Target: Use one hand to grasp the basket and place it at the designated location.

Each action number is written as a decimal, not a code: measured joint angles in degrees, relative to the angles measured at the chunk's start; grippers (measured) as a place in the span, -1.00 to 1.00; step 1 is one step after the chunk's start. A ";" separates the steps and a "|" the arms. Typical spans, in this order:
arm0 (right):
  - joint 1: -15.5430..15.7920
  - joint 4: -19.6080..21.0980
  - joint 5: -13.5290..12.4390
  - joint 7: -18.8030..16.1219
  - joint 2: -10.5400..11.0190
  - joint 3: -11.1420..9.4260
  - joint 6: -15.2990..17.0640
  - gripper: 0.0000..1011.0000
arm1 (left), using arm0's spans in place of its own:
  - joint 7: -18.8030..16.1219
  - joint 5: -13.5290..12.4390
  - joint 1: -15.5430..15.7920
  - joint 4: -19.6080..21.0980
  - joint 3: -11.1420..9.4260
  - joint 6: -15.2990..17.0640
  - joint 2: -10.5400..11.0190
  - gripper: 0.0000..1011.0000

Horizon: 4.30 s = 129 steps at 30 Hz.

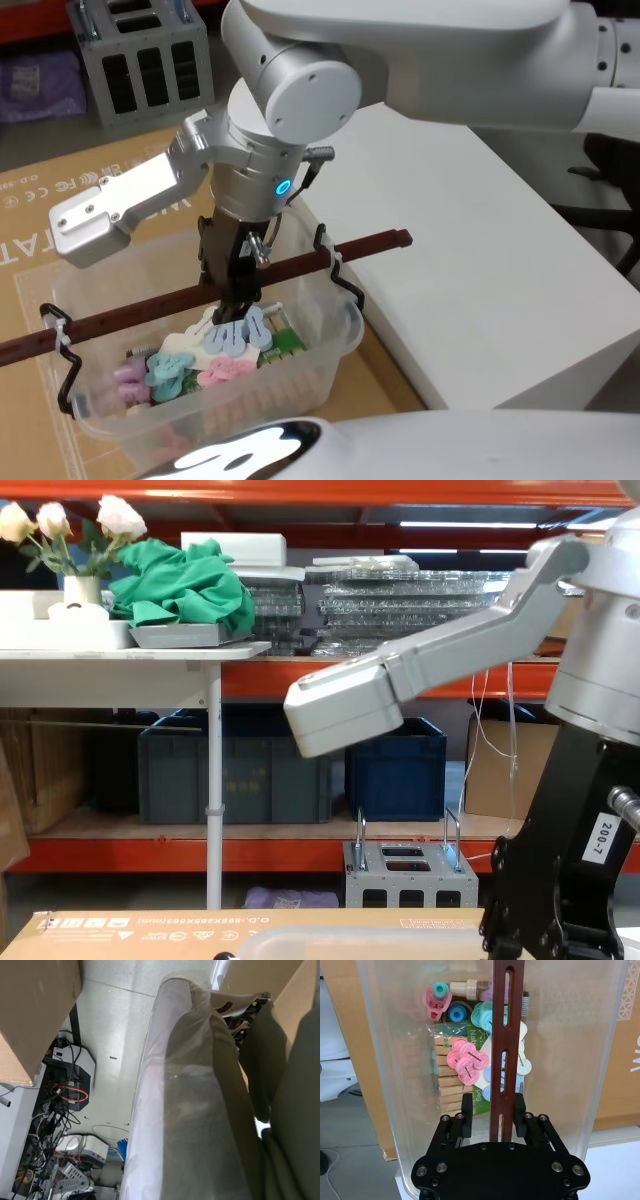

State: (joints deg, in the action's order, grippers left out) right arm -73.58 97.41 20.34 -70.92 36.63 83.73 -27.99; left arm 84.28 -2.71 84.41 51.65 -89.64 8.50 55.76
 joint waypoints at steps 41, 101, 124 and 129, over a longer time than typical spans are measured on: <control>-2.74 2.93 -9.74 1.19 8.41 -9.67 -4.63 0.98 | 0.00 0.00 0.00 0.00 0.00 0.00 0.00 -1.00; 0.71 -0.40 1.20 0.05 -0.04 -1.04 -0.41 0.98 | 0.00 0.00 0.00 0.00 0.00 0.00 0.00 -1.00; 0.67 -1.68 1.99 0.80 -0.89 0.04 0.40 0.87 | 0.00 0.00 0.00 0.00 0.00 0.00 0.00 -1.00; 0.72 -1.80 2.01 1.16 -0.89 -0.08 0.21 0.67 | 0.00 0.00 0.00 0.00 0.00 0.00 0.00 -1.00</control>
State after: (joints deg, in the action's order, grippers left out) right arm -72.86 95.61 22.35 -69.76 35.74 83.65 -27.77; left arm 84.28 -2.71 84.40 51.66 -89.64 8.50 55.76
